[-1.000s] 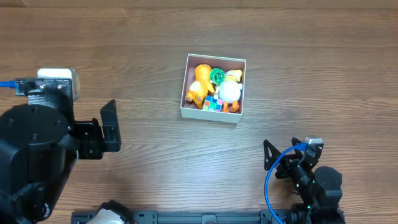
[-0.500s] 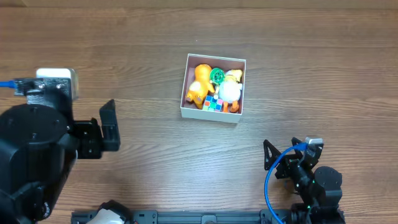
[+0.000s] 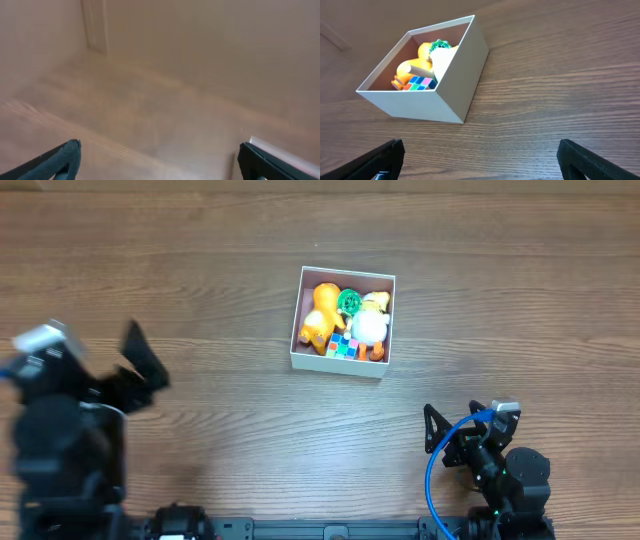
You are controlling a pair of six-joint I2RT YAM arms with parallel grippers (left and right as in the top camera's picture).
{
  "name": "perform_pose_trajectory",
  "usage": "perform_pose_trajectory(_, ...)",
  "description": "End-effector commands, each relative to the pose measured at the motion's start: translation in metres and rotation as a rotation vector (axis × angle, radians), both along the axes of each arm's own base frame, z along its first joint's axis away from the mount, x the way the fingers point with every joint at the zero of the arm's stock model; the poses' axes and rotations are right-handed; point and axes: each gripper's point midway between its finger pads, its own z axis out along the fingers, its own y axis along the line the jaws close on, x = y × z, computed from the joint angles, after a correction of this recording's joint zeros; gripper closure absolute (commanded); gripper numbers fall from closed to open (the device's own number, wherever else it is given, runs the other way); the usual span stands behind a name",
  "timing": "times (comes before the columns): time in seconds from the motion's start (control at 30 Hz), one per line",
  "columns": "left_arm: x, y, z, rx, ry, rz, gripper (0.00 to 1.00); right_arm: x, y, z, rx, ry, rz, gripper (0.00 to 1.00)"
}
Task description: Pack container
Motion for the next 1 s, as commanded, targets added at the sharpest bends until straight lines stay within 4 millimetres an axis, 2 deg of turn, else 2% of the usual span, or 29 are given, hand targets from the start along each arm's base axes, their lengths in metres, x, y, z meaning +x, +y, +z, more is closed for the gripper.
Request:
perform_pose_trajectory(0.0, 0.002, -0.011, -0.064, 0.031, 0.033, -0.084, 0.0, 0.0, 0.0, -0.003, -0.006, -0.002, 0.0, 0.0)
perform_pose_trajectory(0.07, 0.004, -0.014, -0.108, 0.028, 0.026, -0.098, 0.0, 0.0, 0.0, -0.003, -0.006, -0.002, 0.0, 0.0)
perform_pose_trajectory(0.1, 0.005, -0.016, -0.12, 0.037, 0.018, -0.118, 0.0, 0.0, 0.0, -0.003, -0.006, -0.002, 0.0, 0.0)
perform_pose_trajectory(0.23, 0.009, -0.039, -0.16, 0.156, -0.024, -0.292, 0.0, 0.0, 0.0, -0.003, -0.006, -0.002, 0.0, 0.0)
perform_pose_trajectory(0.3, 0.008, -0.042, -0.175, 0.189, -0.035, -0.317, 0.0, 0.0, 0.0, -0.003, -0.006, -0.002, 0.0, 0.0)
perform_pose_trajectory(0.73, 0.005, -0.043, -0.219, 0.231, -0.06, -0.329, 0.0, 0.0, 0.0, -0.003, -0.006, -0.002, 0.001, 0.0)
perform_pose_trajectory(0.97, 0.005, -0.043, -0.218, 0.231, -0.063, -0.331, 0.0, 0.0, 0.0, -0.003, -0.006, -0.002, 0.0, 0.0)
